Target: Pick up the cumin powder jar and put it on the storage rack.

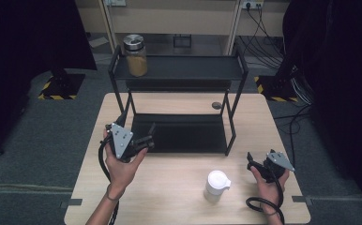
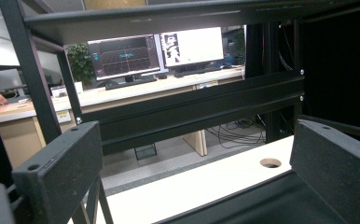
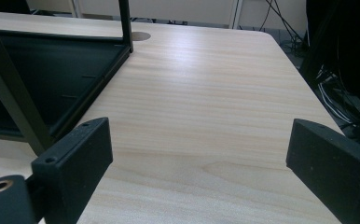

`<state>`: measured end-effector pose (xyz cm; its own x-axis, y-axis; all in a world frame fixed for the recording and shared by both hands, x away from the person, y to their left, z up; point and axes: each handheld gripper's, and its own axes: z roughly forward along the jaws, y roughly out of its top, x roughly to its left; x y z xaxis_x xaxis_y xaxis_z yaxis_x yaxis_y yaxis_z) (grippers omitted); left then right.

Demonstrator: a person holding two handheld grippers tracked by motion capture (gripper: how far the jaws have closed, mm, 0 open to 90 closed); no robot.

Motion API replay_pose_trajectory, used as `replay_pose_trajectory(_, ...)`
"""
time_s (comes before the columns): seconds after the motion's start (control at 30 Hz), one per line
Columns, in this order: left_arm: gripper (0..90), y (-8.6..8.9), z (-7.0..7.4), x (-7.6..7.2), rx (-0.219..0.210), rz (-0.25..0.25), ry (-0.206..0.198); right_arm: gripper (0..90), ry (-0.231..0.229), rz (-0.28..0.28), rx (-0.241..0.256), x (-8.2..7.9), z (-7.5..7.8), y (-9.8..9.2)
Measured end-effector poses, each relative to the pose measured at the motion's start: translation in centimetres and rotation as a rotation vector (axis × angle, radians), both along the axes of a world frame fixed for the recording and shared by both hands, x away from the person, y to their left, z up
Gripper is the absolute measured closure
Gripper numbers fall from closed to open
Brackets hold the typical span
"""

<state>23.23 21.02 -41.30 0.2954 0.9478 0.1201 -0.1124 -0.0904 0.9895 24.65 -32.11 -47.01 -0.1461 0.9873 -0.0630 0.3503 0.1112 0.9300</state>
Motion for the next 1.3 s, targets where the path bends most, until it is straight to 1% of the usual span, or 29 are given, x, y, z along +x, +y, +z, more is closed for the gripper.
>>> replay_pose_trajectory(0.1, 1.9, 0.1, -0.4, -0.2, 0.001, 0.001, 0.002, 7.2, 0.000, 0.000, -0.001, 0.0, 0.0, 0.0)
replay_pose_trajectory(0.23, 1.9, 0.1, -0.9, -0.4, 0.011, 0.003, 0.021, 7.2, 0.000, 0.000, -0.001, 0.0, 0.0, 0.0)
replay_pose_trajectory(0.5, 1.9, 0.0, -2.2, -0.6, 0.003, -0.001, 0.046, 7.1, 0.000, -0.001, -0.002, 0.0, 0.0, 0.0)
replay_pose_trajectory(0.7, 1.9, -0.3, -3.2, -0.7, -0.005, -0.007, 0.055, 7.1, -0.001, -0.001, 0.002, 0.0, 0.0, 0.0)
replay_pose_trajectory(0.8, 1.9, -0.4, -3.7, -0.8, 0.002, -0.005, 0.064, 7.2, 0.000, 0.000, -0.002, 0.0, 0.0, 0.0)
replay_pose_trajectory(0.93, 1.8, -0.4, -4.3, -0.9, -0.004, -0.004, 0.077, 7.2, -0.001, -0.001, -0.001, 0.0, 0.0, 0.0)
replay_pose_trajectory(1.3, 1.8, -0.5, -6.1, -1.1, 0.007, -0.008, 0.115, 7.1, -0.001, -0.002, -0.005, 0.0, 0.0, 0.1)
